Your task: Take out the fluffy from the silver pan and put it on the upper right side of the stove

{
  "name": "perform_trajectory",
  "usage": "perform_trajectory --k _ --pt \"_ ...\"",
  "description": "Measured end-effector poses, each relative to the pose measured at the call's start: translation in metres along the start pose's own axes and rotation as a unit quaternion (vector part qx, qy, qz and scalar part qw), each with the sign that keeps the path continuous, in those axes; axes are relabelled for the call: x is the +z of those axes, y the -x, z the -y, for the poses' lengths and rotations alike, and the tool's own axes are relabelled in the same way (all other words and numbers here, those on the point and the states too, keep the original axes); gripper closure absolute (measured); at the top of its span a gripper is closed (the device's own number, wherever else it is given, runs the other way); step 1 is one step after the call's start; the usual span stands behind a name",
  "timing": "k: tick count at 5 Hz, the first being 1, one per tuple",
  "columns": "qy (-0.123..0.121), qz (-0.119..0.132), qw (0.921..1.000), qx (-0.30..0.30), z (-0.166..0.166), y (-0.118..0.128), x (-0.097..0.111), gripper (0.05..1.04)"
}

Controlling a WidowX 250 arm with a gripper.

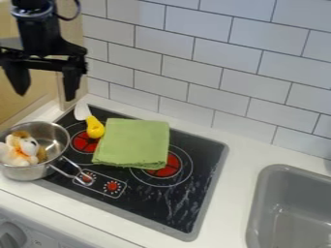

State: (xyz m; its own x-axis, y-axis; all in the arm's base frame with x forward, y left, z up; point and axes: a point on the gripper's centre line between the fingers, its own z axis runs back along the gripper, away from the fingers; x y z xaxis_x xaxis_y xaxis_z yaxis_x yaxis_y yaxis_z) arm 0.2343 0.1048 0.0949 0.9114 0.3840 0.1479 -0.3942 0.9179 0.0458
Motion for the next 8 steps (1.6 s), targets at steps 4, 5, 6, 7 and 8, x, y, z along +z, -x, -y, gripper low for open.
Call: perform_trajectory --k 4,5,6,7,8 --pt "-0.019 -0.048 0.9985 0.019 -0.027 0.014 -0.059 0.085" --pt "-0.021 -0.059 0.9979 0.015 -0.027 0.021 -0.067 0.149" --pt "-0.024 -0.065 0.9975 0.014 -0.028 0.024 -0.071 0.372" --pt "-0.028 -0.064 0.9974 0.015 -0.029 0.027 -0.074 0.583" --pt "-0.030 -0.063 0.9975 0.010 -0.030 0.033 -0.073 0.662"
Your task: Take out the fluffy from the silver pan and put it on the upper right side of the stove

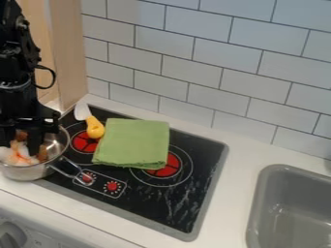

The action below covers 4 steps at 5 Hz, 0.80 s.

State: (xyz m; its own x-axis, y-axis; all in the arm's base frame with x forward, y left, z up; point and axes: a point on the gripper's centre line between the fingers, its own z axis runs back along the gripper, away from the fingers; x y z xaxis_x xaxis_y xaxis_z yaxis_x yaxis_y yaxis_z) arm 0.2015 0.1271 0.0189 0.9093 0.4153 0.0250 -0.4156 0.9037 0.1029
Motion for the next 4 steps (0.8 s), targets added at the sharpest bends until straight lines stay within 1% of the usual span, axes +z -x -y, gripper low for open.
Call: perform_trajectory --k 1,2,3,4 --pt "0.000 -0.003 1.0000 0.005 -0.006 0.009 0.001 0.710" --pt "0.004 0.004 0.9999 0.014 -0.009 0.015 0.012 0.759" --pt "0.010 0.032 0.9993 0.018 -0.008 0.013 0.029 0.843" --pt "0.011 0.029 0.9993 0.022 -0.008 0.015 0.031 0.944"
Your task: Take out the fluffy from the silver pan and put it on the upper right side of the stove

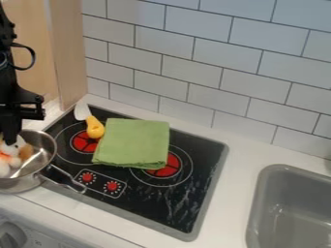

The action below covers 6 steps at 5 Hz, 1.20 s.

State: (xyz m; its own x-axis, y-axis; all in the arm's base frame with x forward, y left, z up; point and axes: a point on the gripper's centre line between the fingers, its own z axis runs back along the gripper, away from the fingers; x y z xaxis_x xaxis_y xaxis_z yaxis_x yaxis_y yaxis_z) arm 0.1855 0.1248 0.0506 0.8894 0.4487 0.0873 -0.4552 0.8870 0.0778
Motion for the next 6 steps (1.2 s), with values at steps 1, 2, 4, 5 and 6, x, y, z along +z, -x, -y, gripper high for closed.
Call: perform_trajectory --k 1,2,4,5,6 --pt "0.001 0.007 0.9999 0.007 0.002 0.000 0.006 1.024" --pt "0.009 0.029 0.9996 -0.002 0.018 -0.018 0.019 1.034" --pt "0.025 0.053 0.9977 -0.035 0.054 -0.037 0.041 1.034" --pt "0.039 0.073 0.9947 -0.061 0.081 -0.045 0.054 1.034" --pt "0.051 0.071 0.9913 -0.099 0.116 -0.044 0.056 1.034"
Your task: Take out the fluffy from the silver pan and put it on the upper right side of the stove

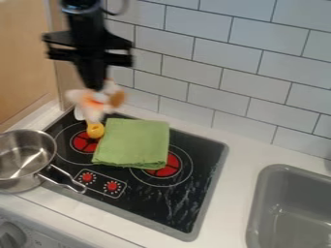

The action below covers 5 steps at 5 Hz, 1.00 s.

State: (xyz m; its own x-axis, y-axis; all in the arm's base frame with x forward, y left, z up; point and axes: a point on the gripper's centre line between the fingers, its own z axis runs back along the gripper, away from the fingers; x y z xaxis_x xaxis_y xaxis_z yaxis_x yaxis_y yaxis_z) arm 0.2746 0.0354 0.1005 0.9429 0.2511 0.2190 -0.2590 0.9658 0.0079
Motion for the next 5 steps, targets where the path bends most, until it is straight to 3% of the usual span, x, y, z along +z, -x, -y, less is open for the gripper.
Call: perform_trajectory --k 2,4,5 --pt "0.017 -0.003 0.9981 -0.060 0.074 -0.010 -0.009 1.034" --pt "0.018 -0.015 0.9911 -0.131 0.147 0.010 -0.026 1.034" --pt "0.013 -0.030 0.9877 -0.153 0.171 0.018 -0.043 1.034"
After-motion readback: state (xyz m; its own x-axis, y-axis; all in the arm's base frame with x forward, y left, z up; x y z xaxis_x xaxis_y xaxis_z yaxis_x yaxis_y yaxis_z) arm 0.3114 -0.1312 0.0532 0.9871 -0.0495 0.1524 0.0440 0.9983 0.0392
